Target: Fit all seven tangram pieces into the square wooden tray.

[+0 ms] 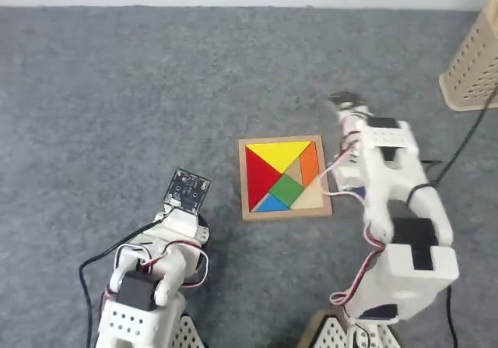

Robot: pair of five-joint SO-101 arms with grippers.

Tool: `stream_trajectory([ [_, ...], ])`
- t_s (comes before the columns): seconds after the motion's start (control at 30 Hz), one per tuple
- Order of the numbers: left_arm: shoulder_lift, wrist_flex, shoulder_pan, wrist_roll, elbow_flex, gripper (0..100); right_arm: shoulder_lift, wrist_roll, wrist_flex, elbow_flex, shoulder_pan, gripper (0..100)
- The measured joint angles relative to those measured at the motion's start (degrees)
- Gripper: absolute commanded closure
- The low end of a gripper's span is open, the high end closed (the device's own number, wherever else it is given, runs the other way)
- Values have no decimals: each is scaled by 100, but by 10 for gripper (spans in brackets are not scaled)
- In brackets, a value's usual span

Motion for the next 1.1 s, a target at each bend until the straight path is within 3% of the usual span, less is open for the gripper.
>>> stream_trajectory([
  [0.17,0,0,0,0,0,988,0,-62,62,-158,396,770],
  [0.47,0,0,0,0,0,988,-167,-79,501,-290,0,772],
  [0.7,0,0,0,0,0,988,-615,-79,264,105,-352,772],
  [1.1,0,0,0,0,0,988,141,-62,62,-141,-62,772],
])
